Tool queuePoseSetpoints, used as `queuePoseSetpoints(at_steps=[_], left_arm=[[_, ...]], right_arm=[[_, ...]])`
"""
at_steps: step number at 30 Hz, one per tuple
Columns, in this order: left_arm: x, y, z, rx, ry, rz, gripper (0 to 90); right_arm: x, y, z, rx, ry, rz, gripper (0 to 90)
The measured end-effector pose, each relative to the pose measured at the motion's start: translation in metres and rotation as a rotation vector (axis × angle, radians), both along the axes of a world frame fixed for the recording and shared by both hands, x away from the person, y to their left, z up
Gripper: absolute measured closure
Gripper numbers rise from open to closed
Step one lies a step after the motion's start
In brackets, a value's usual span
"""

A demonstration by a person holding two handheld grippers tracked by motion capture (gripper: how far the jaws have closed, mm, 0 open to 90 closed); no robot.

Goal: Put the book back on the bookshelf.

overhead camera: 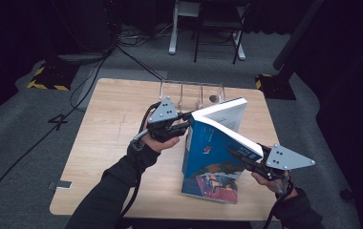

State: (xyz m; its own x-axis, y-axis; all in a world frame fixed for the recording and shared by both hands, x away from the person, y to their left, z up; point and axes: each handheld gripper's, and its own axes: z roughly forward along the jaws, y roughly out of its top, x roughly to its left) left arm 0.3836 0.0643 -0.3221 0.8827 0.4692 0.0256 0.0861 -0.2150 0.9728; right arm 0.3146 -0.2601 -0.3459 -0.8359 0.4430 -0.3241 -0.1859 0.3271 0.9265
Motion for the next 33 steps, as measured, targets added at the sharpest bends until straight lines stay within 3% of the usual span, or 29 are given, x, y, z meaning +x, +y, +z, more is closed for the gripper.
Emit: queuePoseSetpoints(at_steps=[6,9,12,16,19,23,27,33], left_arm=[[-0.014,0.004,0.0,0.016,-0.005,0.008,64.8],[-0.021,0.007,-0.004,0.045,-0.016,0.015,59.3],[-0.026,0.01,-0.009,0.059,-0.016,0.039,49.4],[-0.029,0.017,-0.015,0.079,0.002,0.049,37.8],[-0.032,0.023,-0.019,0.093,0.003,0.051,34.8],[-0.039,0.031,-0.024,0.097,0.008,0.029,32.0],[-0.046,0.036,-0.029,0.108,0.018,-0.023,28.8],[-0.058,0.025,-0.043,0.146,0.036,-0.088,27.9]], right_arm=[[-0.01,-0.001,-0.002,0.005,0.002,0.015,76.5],[-0.015,-0.001,-0.002,-0.006,-0.005,0.02,76.2],[-0.016,-0.002,-0.003,0.005,0.003,0.024,75.6],[-0.019,-0.002,-0.004,0.005,0.003,0.025,75.3],[-0.02,-0.002,-0.004,-0.001,0.0,0.018,75.2],[-0.021,-0.002,-0.004,0.001,0.001,0.013,74.7],[-0.023,-0.002,-0.004,-0.003,-0.004,0.004,74.2],[-0.024,-0.003,-0.005,-0.003,-0.004,-0.006,72.7]])
